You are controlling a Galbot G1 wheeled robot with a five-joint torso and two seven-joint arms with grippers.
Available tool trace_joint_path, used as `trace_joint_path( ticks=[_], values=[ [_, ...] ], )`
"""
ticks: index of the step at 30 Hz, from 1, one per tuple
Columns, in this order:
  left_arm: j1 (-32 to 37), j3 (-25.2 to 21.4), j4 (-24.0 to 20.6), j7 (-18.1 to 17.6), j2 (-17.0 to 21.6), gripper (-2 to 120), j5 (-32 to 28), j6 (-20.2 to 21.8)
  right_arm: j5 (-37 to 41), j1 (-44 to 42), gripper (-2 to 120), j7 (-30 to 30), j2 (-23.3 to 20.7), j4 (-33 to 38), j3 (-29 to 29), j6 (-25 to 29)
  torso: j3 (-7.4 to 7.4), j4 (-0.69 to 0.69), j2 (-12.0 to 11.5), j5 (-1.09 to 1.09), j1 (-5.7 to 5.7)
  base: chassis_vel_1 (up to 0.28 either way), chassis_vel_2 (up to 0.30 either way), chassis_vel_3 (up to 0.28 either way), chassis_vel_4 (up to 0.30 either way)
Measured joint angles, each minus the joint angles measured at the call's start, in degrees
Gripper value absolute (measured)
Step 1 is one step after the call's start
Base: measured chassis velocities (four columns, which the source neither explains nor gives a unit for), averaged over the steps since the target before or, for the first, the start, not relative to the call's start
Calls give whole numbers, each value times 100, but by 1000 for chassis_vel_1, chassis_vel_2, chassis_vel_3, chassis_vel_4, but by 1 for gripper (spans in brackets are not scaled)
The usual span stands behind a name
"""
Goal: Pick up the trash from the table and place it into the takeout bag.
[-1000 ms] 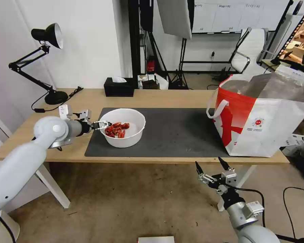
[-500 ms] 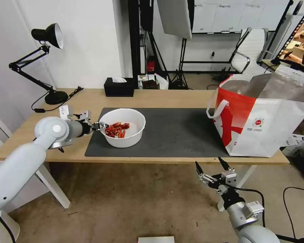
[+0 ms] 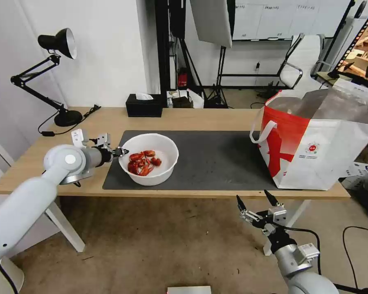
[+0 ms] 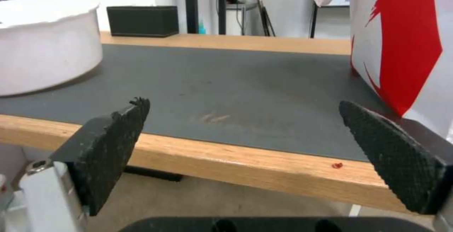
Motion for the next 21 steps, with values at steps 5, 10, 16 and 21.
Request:
trace_joint_path(
  ticks=[5, 10, 16, 21],
  values=[
    [-66, 143, -189, 82, -81, 0, 675, -812, 0, 0, 100, 0, 0, 0, 0, 0, 0, 0, 0, 1, 0, 0, 0, 0, 0],
    [-167, 346, -224, 140, -150, 0, 1352, -1314, 0, 0, 100, 0, 0, 0, 0, 0, 0, -1, 0, 1, 0, 0, 0, 0, 0],
    [-210, 503, -171, 235, -183, 0, 2041, -1732, 0, 0, 100, 0, 0, 0, 0, 0, 0, 0, 0, 0, 0, 0, 0, 0, 0],
    [-271, 541, -196, 262, -208, 0, 2108, -1765, 0, 0, 100, 0, 0, 0, 0, 0, 0, 1, 0, 0, 0, 0, 0, 0, 0]
  ],
)
